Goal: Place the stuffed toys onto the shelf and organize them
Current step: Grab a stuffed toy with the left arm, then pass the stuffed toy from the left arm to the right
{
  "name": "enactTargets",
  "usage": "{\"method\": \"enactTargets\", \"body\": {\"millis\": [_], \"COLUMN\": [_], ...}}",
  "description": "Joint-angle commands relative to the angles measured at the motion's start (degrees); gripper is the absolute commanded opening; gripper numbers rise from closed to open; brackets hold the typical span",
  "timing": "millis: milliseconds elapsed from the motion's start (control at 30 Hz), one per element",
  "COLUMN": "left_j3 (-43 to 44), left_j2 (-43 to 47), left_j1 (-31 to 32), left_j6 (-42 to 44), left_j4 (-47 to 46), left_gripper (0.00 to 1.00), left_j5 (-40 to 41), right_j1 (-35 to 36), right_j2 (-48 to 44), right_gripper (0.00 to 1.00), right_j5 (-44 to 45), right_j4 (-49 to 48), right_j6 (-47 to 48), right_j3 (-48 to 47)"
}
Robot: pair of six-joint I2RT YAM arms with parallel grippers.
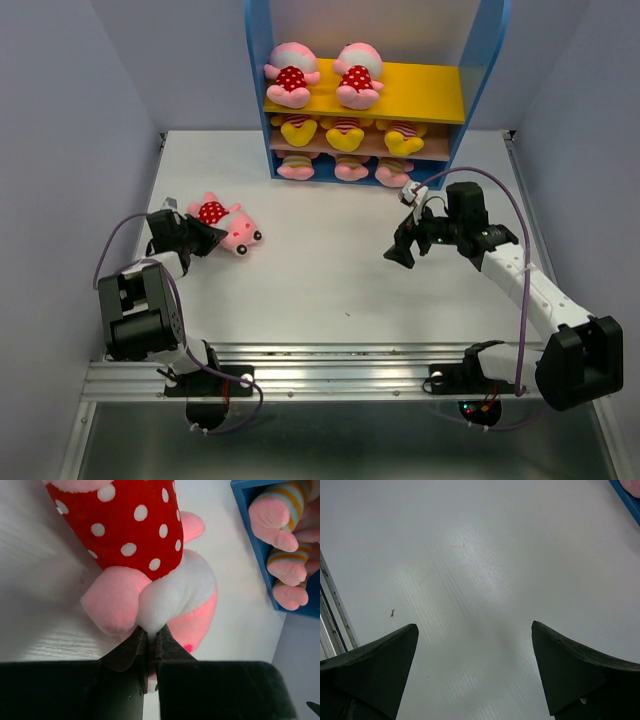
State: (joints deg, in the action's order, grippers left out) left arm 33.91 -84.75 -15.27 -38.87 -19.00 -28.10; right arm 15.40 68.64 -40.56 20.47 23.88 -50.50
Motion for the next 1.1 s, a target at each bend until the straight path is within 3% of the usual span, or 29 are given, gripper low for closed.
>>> {"method": "enactTargets", "body": {"millis": [0,133,167,233,267,333,433,467,567,600,700,833,1067], "left_j3": [1.87,2.38,4.13,7.73,11.32,13.45,14.69,14.61,14.95,15.30,17.49,21.36,33.83], "left_j2": [1.15,7.65,11.32,15.38,16.36,17.68,18.13,18.39,18.92,18.75,15.94,10.32,-2.25], "left_j1": [-0.20,3.92,5.67,14.18,18.21,25.16,27.48,29.40,36.16,42.19,52.13,62.25,71.78], "left_j6": [2.13,8.09,13.59,21.34,28.26,31.13,32.45,33.07,34.91,33.87,32.46,31.75,35.97], "left_j4": [-7.08,-6.93,-5.10,6.39,10.53,18.78,25.58,26.73,29.73,29.81,29.99,30.08,36.22], "left_gripper": [0.06,0.02,0.02,0.02,0.02,0.02,0.02,0.02,0.02,0.02,0.02,0.02,0.02], "left_j5": [-10.19,-13.38,-13.65,-11.29,-6.58,-4.17,-7.75,-10.11,-11.98,-11.98,-12.24,-11.28,-8.91], "right_j1": [-0.28,-0.28,-0.28,-0.28,-0.28,-0.28,-0.28,-0.28,-0.28,-0.28,-0.28,0.76,13.59], "right_j2": [-1.14,-2.45,-3.07,-6.04,-7.37,-10.09,-11.08,-10.20,-10.63,-10.55,-8.19,-5.98,-3.96], "right_gripper": [1.00,1.00,1.00,1.00,1.00,1.00,1.00,1.00,1.00,1.00,1.00,1.00,0.98], "right_j5": [0.13,0.48,0.48,-1.09,-2.41,-8.62,-14.02,-14.63,-15.08,-16.30,-20.25,-25.36,-7.01], "right_j4": [-2.54,-2.45,-2.45,-2.36,-2.28,0.08,16.13,25.49,33.90,35.76,44.02,47.82,43.34], "right_j6": [1.08,2.04,3.44,6.25,10.71,21.92,36.36,45.46,51.95,52.84,55.83,54.44,46.79], "right_j3": [0.75,0.75,1.10,2.07,4.07,5.84,1.65,-0.11,-5.47,-8.62,-14.08,-20.24,-18.94]}}
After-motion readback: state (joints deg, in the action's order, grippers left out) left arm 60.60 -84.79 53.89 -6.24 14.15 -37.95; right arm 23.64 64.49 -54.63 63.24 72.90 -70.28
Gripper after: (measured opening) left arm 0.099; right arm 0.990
